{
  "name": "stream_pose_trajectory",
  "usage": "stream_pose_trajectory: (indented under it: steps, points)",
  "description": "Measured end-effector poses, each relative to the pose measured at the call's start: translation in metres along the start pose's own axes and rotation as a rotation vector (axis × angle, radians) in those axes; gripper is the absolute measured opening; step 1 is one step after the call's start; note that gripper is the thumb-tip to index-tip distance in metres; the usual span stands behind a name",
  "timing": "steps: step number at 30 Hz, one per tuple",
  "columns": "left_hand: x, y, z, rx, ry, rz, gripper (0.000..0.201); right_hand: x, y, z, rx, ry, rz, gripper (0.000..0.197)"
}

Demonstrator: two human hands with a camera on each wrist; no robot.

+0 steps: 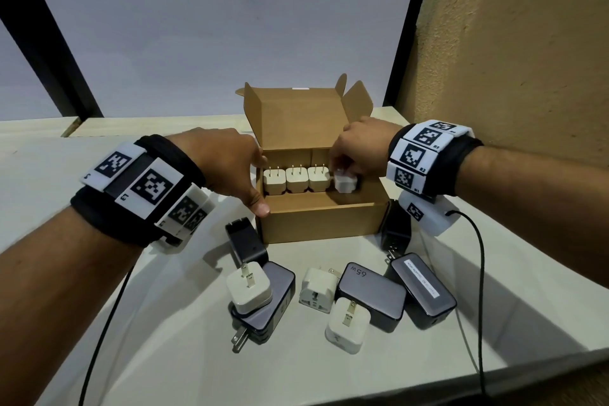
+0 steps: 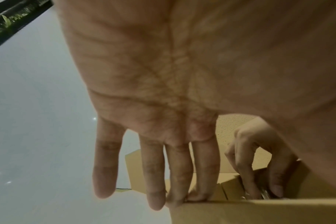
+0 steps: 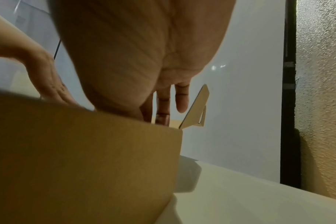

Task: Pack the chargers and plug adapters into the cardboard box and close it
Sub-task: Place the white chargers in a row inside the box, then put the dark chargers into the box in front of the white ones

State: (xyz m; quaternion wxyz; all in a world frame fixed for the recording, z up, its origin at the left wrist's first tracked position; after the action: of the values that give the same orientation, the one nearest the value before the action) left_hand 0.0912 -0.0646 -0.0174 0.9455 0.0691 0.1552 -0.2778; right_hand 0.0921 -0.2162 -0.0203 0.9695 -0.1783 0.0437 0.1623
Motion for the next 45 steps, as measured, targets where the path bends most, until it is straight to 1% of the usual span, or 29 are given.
stream_pose_trajectory:
  steps: [2, 3, 5, 6, 9, 11, 17, 24, 26, 28, 30, 32, 33, 35, 37, 38, 40, 41, 42, 43, 45]
  points:
    - [0.000, 0.000, 0.000, 0.003, 0.000, -0.001, 0.106, -0.002, -0.005, 0.007, 0.060, -0.026, -0.022, 0.030]
    - [0.001, 0.001, 0.000, 0.004, -0.002, -0.001, 0.106, -0.004, -0.008, 0.012, 0.079, -0.050, -0.034, 0.029]
    - [0.003, 0.002, -0.001, 0.009, 0.001, 0.000, 0.108, -0.012, -0.010, 0.020, 0.033, -0.095, -0.039, 0.022]
    - [0.003, 0.002, -0.001, 0.013, 0.003, -0.002, 0.108, -0.016, -0.009, 0.018, -0.030, -0.088, -0.025, 0.023]
    - [0.002, 0.001, 0.001, 0.018, 0.005, -0.006, 0.105, -0.025, -0.003, -0.009, -0.218, 0.078, 0.001, 0.042]
    - [0.001, 0.000, 0.002, 0.020, 0.002, -0.010, 0.104, -0.027, -0.004, -0.016, -0.241, 0.100, 0.005, 0.045]
    - [0.003, 0.001, 0.000, 0.032, -0.002, -0.014, 0.107, -0.023, -0.004, -0.017, -0.125, 0.082, 0.021, 0.042]
    - [0.004, -0.001, 0.000, 0.042, -0.005, -0.012, 0.105, -0.025, -0.003, -0.013, -0.105, 0.071, 0.028, 0.038]
    - [0.004, 0.000, -0.001, 0.039, 0.001, -0.012, 0.104, -0.028, -0.002, -0.003, -0.097, 0.032, 0.016, 0.037]
    - [0.005, 0.001, -0.001, 0.036, 0.002, -0.009, 0.106, -0.037, 0.004, 0.015, -0.061, -0.048, 0.018, 0.035]
    - [0.005, 0.002, -0.001, 0.030, -0.002, -0.008, 0.105, -0.053, 0.017, 0.035, 0.026, -0.139, 0.053, 0.033]
    - [0.004, 0.001, -0.001, 0.023, -0.002, -0.008, 0.103, -0.072, 0.036, 0.051, 0.147, -0.168, 0.103, 0.030]
    - [0.003, 0.001, -0.001, 0.019, 0.000, -0.007, 0.103, -0.082, 0.045, 0.054, 0.200, -0.149, 0.125, 0.029]
    - [0.002, -0.001, -0.001, 0.016, -0.002, -0.009, 0.101, -0.101, 0.061, 0.054, 0.256, -0.068, 0.173, 0.029]
    - [0.000, -0.003, -0.001, 0.020, -0.001, -0.009, 0.098, -0.117, 0.071, 0.044, 0.286, 0.044, 0.207, 0.037]
    - [0.000, -0.004, -0.001, 0.019, -0.002, -0.009, 0.097, -0.124, 0.074, 0.036, 0.309, 0.112, 0.214, 0.047]
    - [-0.002, -0.006, 0.001, 0.018, -0.003, -0.008, 0.096, -0.137, 0.080, 0.015, 0.348, 0.269, 0.231, 0.077]
    - [-0.003, -0.006, 0.002, 0.021, -0.003, -0.007, 0.096, -0.142, 0.084, 0.005, 0.348, 0.325, 0.253, 0.089]
    - [-0.003, -0.007, 0.002, 0.026, -0.002, -0.006, 0.096, -0.145, 0.088, -0.004, 0.340, 0.348, 0.274, 0.096]
    - [-0.004, -0.007, 0.002, 0.029, 0.001, -0.004, 0.097, -0.147, 0.092, -0.010, 0.329, 0.347, 0.285, 0.097]
    - [-0.004, -0.006, 0.002, 0.027, -0.001, -0.002, 0.097, -0.147, 0.094, -0.020, 0.306, 0.313, 0.268, 0.093]
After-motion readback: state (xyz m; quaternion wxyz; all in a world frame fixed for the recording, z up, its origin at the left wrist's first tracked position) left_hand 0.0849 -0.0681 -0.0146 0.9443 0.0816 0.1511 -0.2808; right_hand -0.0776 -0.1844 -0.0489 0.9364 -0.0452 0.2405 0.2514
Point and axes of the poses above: each hand's wrist, its own x-axis towards the middle knuckle, its own z-axis out of the back of the hand, y = z × x, the point moved 9 cm from there along x, towards the middle knuckle, and after that the axes turned 2 degrees about -z, right-handed, at the moved point
